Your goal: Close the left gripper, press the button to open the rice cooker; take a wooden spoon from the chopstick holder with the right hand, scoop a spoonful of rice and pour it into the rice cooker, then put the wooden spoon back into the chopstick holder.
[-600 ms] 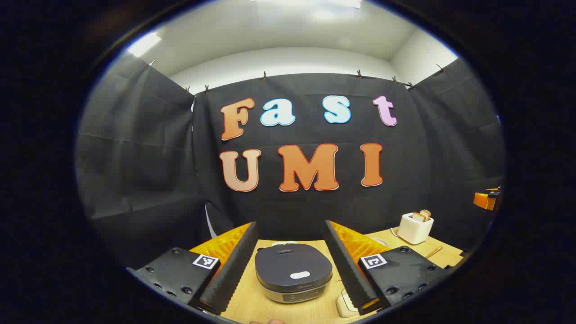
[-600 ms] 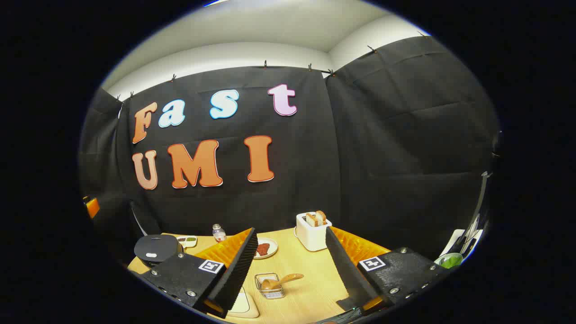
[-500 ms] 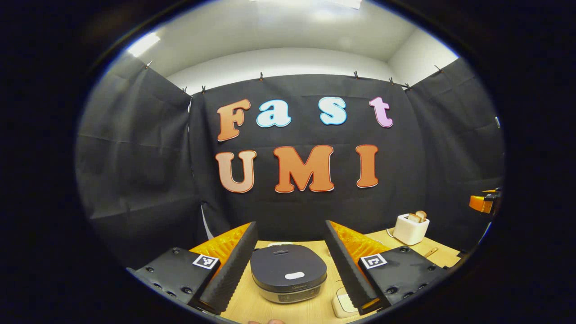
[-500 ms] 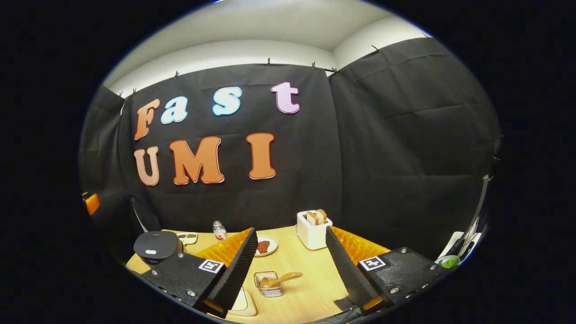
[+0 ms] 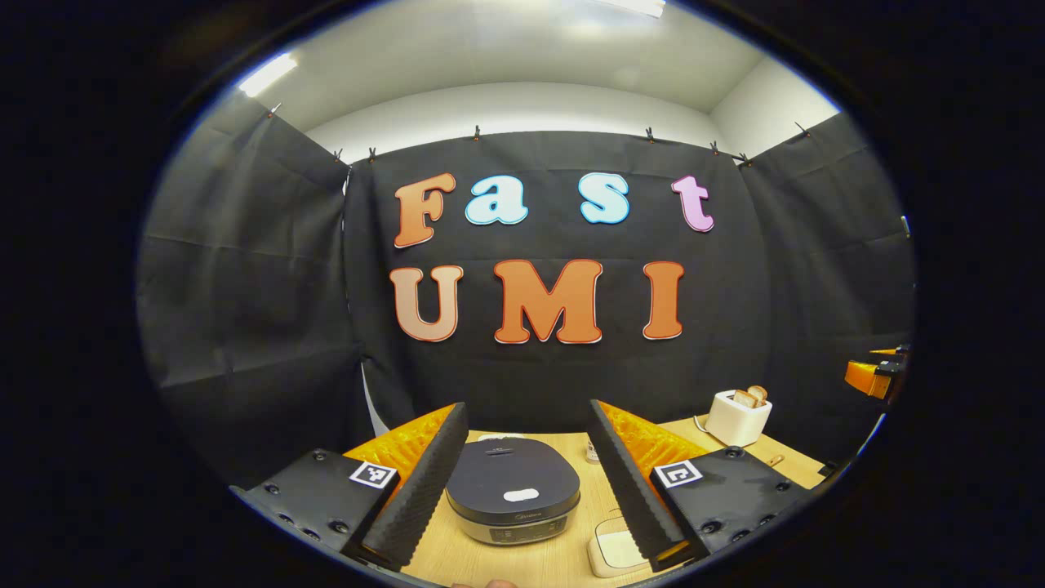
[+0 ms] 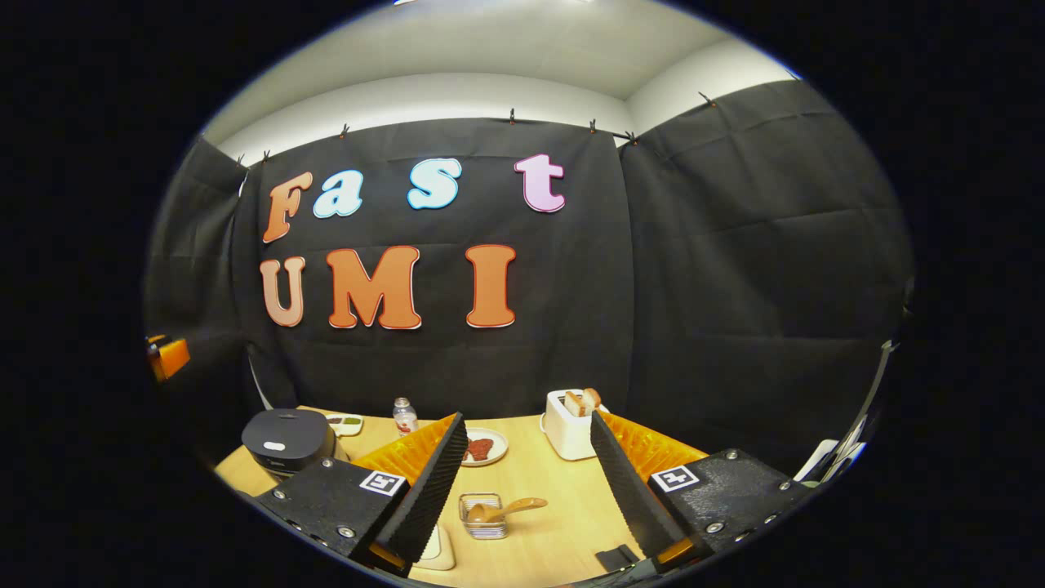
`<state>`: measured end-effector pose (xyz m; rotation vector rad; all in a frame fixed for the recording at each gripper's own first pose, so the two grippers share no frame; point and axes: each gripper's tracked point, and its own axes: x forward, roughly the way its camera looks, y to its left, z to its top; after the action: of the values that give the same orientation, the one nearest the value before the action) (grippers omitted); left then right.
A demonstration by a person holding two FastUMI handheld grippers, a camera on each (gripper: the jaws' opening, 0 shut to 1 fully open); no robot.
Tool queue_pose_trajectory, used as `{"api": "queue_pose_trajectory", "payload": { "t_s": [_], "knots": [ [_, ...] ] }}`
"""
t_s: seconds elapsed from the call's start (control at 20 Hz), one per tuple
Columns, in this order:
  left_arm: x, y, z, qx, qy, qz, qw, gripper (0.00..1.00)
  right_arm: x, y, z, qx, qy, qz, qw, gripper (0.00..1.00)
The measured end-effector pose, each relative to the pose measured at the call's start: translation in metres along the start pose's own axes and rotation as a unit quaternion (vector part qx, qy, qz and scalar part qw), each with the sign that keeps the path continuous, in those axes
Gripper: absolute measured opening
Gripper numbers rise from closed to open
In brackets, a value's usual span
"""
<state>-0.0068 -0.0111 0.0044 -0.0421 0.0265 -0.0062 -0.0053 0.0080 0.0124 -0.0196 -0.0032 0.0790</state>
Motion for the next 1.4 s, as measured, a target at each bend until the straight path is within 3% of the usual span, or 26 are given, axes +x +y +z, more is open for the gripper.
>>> {"api": "queue_pose_trajectory", "payload": {
  "t_s": [0.3,0.5,0.65,0.7,0.75,0.8,0.85,0.9,1.15,1.35,1.4],
  "knots": [
    [-0.006,0.008,0.011,0.000,-0.006,0.006,1.000,0.96,0.002,-0.015,0.006,0.002,-0.006,-0.020,1.000,0.94],
    [-0.007,0.009,0.014,-0.008,-0.007,0.004,1.000,1.00,0.001,-0.018,0.008,-0.003,-0.011,-0.023,1.000,0.94],
    [-0.005,0.009,0.011,-0.007,-0.002,0.007,1.000,0.96,0.003,-0.017,0.006,-0.005,-0.009,-0.024,1.000,0.94],
    [-0.004,0.008,0.008,-0.010,0.004,0.005,1.000,1.00,0.003,-0.016,0.004,-0.005,-0.006,-0.023,1.000,0.94],
    [-0.003,0.007,0.006,-0.012,0.009,0.003,1.000,0.96,0.003,-0.015,0.004,-0.004,-0.005,-0.022,1.000,0.94],
    [-0.002,0.008,0.004,-0.013,0.012,0.004,1.000,1.00,0.003,-0.016,0.004,-0.005,-0.005,-0.022,1.000,0.89],
    [-0.001,0.009,0.004,-0.014,0.014,0.006,1.000,1.00,0.004,-0.016,0.004,-0.009,-0.007,-0.024,1.000,0.94],
    [0.000,0.010,0.003,-0.015,0.015,0.008,1.000,0.96,0.005,-0.017,0.005,-0.012,-0.009,-0.024,1.000,0.94],
    [0.008,0.021,0.000,-0.009,0.021,0.021,1.000,1.00,0.008,-0.016,0.005,-0.013,-0.007,-0.021,1.000,0.94],
    [0.007,0.021,0.001,-0.007,0.020,0.017,1.000,0.70,0.011,-0.015,0.005,-0.012,-0.007,-0.022,1.000,0.94],
    [0.009,0.020,0.000,-0.006,0.021,0.012,1.000,0.56,0.012,-0.015,0.005,-0.013,-0.007,-0.022,1.000,0.94]
  ]
}}
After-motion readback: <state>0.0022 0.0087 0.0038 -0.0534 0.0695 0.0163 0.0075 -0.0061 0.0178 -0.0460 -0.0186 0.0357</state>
